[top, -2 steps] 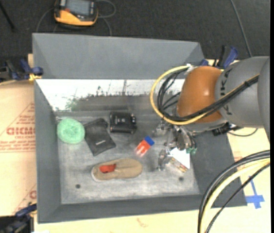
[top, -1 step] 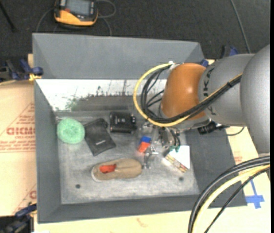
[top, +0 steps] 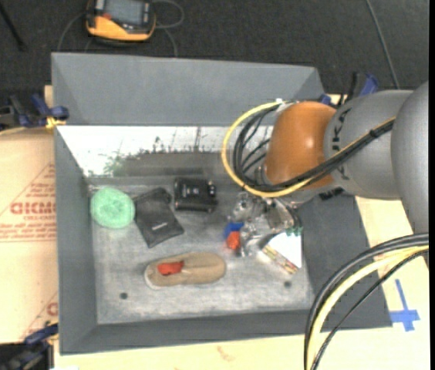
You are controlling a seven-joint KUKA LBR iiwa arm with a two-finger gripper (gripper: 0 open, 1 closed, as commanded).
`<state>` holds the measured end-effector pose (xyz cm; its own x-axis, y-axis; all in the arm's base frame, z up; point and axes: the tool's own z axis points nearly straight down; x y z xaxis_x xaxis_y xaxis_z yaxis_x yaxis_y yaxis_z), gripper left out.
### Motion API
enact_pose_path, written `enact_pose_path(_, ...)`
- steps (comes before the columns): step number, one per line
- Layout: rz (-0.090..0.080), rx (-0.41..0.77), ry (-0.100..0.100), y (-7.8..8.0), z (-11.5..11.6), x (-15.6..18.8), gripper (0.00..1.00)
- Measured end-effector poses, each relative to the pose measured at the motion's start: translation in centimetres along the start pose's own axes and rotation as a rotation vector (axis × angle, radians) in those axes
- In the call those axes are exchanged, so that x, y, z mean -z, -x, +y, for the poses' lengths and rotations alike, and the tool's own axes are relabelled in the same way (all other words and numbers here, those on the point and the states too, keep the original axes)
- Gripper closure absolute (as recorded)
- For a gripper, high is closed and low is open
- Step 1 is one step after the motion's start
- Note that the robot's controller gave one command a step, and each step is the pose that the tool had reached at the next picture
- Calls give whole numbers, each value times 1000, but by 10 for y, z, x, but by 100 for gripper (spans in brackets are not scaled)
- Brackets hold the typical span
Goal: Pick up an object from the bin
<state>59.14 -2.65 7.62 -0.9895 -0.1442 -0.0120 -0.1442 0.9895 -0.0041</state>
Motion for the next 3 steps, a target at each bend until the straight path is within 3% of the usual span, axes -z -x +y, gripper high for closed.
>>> enact_pose_path(1,0,1,0,0,0,0,100)
enact_pose_path(2,13,4,4,-7,3,36,100)
enact_pose_path(3,-1,26,1,10,-11,229,100)
